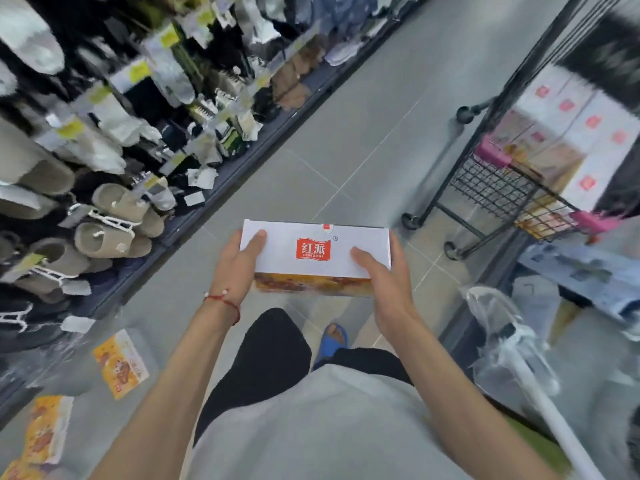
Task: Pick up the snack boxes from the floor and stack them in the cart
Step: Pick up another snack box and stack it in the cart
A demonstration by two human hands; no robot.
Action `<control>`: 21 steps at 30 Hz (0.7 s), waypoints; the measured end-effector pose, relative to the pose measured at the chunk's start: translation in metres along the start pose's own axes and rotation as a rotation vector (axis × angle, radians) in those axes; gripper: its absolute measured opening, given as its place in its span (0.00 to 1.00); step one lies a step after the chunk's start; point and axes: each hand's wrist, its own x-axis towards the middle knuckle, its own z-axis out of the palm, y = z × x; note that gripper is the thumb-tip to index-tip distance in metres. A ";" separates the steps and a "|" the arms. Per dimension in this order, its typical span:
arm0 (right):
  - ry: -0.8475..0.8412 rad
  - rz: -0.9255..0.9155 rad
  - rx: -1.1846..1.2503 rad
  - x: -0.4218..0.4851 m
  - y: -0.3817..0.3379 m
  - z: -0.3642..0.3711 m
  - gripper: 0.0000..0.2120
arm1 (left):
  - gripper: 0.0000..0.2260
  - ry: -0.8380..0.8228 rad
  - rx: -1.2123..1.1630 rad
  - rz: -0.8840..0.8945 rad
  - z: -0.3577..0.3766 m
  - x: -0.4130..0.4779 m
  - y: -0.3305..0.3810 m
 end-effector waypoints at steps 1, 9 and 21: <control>0.029 -0.001 0.027 0.009 -0.006 -0.007 0.31 | 0.13 -0.032 0.025 0.006 0.012 0.011 0.011; 0.233 -0.041 0.161 0.094 -0.063 -0.042 0.24 | 0.16 -0.259 0.188 0.099 0.106 0.118 0.096; 0.653 -0.088 0.481 0.195 -0.170 -0.067 0.22 | 0.13 -0.615 0.495 0.256 0.265 0.239 0.272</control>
